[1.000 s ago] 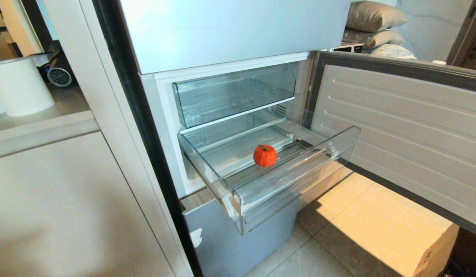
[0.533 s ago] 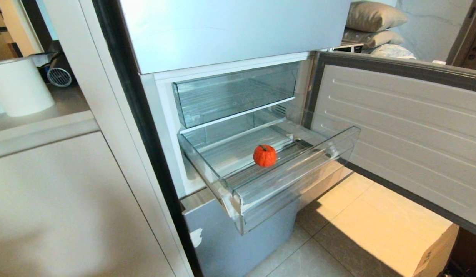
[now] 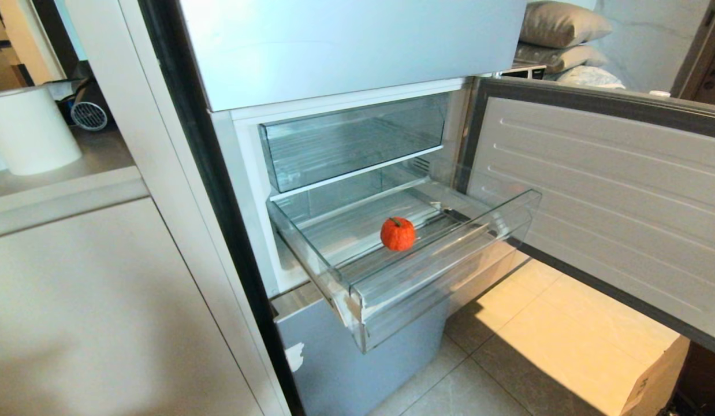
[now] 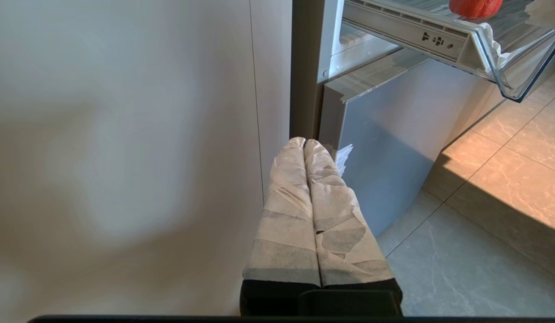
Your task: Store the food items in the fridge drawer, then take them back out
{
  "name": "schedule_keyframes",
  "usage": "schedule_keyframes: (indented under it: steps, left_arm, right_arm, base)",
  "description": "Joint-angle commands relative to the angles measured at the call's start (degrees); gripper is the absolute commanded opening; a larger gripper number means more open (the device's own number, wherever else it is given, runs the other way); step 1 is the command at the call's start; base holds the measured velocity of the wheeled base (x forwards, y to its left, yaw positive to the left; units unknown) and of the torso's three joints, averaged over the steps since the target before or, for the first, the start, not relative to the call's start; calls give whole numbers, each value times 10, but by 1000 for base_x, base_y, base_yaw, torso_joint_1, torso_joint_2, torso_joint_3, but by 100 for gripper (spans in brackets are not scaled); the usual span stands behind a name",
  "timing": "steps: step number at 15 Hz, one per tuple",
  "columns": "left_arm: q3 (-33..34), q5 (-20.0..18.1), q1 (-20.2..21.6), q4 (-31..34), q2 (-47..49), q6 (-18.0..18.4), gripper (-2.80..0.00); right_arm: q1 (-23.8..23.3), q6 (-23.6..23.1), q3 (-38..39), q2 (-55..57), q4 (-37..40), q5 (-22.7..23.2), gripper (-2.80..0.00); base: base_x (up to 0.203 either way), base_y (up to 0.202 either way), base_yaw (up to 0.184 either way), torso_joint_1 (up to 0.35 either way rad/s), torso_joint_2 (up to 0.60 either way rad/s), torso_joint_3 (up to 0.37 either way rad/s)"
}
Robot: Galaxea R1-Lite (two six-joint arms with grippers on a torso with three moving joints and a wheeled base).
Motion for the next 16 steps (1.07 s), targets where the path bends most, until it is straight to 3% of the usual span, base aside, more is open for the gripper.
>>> schedule_keyframes:
  steps: [1,6,8,10,12,14,16]
  left_arm:
    - [0,0,0,0,0,0,-280]
    - [0,0,0,0,0,0,-280]
    - [0,0,0,0,0,0,-280]
    - [0,0,0,0,0,0,-280]
    - [0,0,1,0,0,0,-280]
    - [0,0,0,0,0,0,-280]
    - [0,0,0,0,0,0,-280]
  right_arm:
    - [-2,-6,70,-153,26,-5,-280]
    - [-15,-16,229,-468,63,-27,-280]
    - [7,-16,275,-577,71,-34,-280]
    - [92,-17,297,-664,80,-51,-280]
    - [242,-20,278,-704,135,-61,-280]
    - [384,-23,214,-715,269,-51,-280]
    - [459,-22,131,-693,379,-4,-280]
  base:
    - [0,0,0,0,0,0]
    - [0,0,0,0,0,0]
    - [0,0,0,0,0,0]
    - [0,0,0,0,0,0]
    - [0,0,0,0,0,0]
    - [0,0,0,0,0,0]
    - [0,0,0,0,0,0]
